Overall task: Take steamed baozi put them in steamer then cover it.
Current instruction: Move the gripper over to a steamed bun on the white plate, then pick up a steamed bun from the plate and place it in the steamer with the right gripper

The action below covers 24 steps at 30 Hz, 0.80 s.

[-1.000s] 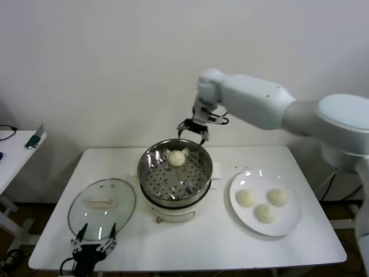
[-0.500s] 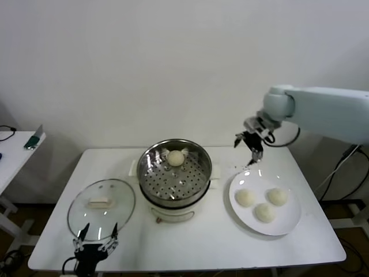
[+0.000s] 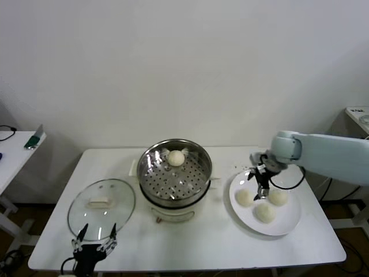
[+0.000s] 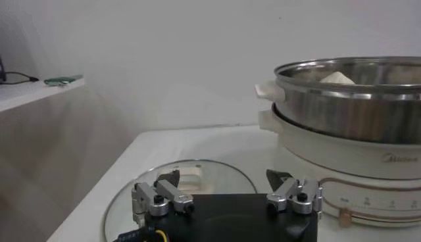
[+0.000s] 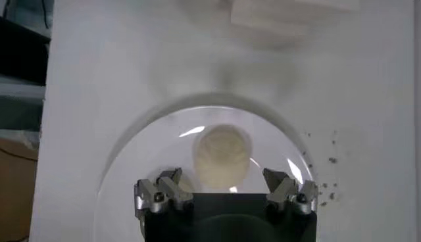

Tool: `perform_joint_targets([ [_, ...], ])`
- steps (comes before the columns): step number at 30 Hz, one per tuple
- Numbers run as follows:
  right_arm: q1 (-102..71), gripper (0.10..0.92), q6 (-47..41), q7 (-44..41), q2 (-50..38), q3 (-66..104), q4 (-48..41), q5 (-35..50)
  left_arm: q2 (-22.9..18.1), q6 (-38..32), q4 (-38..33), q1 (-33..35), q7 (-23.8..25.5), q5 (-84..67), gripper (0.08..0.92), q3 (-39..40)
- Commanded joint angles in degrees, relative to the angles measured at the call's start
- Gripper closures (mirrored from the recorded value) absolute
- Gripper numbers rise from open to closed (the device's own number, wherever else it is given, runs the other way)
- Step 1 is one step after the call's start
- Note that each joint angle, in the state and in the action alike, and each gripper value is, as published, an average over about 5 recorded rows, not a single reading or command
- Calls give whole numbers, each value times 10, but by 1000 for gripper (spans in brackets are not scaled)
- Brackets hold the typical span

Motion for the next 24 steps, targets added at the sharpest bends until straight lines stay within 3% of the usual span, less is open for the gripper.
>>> perform_joint_targets([
  [1, -112, 203, -40, 19, 12, 81, -55, -23, -1, -3, 4, 2, -1, 0, 177, 0],
  [7, -134, 222, -40, 22, 30, 100, -75, -38, 1, -6, 7, 5, -2, 0, 177, -1],
  [16, -123, 366, -37, 21, 30, 109, -68, -54, 0, -6, 4, 5, -3, 0, 177, -2],
  [24, 90, 374, -7, -24, 20, -12, 4, 13, -1, -4, -4, 7, -3, 2, 177, 0],
])
